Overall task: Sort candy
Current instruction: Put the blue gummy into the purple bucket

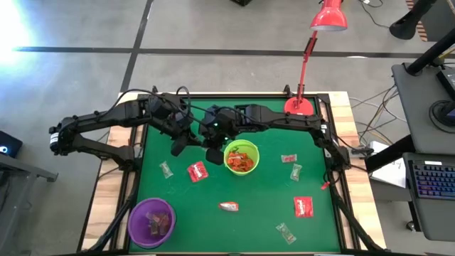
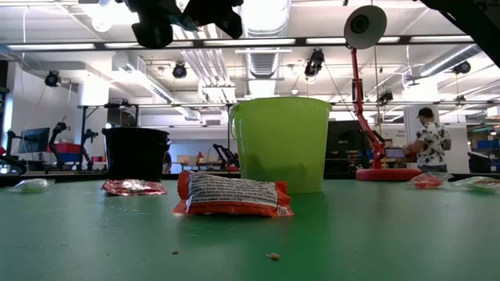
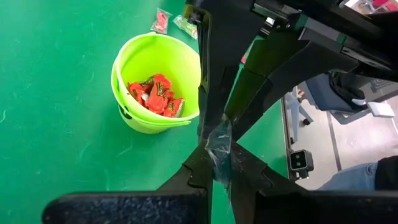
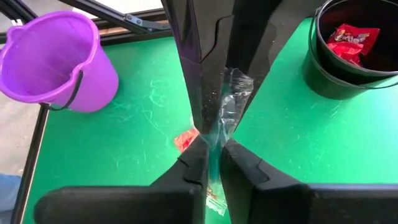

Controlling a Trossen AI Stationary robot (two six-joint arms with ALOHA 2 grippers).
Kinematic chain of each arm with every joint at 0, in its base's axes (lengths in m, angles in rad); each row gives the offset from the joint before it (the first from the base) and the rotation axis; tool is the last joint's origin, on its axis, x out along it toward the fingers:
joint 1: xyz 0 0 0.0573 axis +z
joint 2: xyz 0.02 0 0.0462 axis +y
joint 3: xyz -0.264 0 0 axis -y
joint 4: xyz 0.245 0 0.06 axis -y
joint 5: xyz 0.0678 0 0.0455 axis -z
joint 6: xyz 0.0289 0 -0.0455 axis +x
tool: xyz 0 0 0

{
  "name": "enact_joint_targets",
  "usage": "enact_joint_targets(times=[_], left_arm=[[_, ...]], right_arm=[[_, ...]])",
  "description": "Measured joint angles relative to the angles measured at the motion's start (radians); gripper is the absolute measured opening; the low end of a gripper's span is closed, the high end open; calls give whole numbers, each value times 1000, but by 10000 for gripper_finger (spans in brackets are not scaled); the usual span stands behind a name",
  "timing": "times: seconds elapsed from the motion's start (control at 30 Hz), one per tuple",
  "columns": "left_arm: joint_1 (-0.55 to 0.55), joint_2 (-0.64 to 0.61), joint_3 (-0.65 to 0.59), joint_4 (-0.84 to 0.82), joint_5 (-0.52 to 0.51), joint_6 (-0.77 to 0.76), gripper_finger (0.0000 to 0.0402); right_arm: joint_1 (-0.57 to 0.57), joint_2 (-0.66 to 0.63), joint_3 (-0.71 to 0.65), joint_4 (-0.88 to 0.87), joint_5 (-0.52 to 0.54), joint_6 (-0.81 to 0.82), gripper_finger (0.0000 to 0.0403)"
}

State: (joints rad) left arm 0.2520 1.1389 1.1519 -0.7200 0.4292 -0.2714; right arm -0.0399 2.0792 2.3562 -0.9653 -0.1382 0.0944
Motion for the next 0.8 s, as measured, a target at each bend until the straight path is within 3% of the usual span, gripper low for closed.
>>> enact_joint_targets(times=[0.2, 0.4, 0.57, 0.8], left_arm=[[0, 0, 0, -15, 0, 1, 9], [-2, -1, 0, -130, 0, 16, 8], [-37, -14, 0, -252, 26, 13, 8], [-179, -25, 0, -312, 23, -83, 8]], right_arm=[[-6, 0, 0, 14, 12, 2, 87], [-8, -24, 0, -6, 19, 2, 134], [-8, -52, 0, -69, 19, 3, 150], [-8, -72, 0, -156, 18, 3, 153]])
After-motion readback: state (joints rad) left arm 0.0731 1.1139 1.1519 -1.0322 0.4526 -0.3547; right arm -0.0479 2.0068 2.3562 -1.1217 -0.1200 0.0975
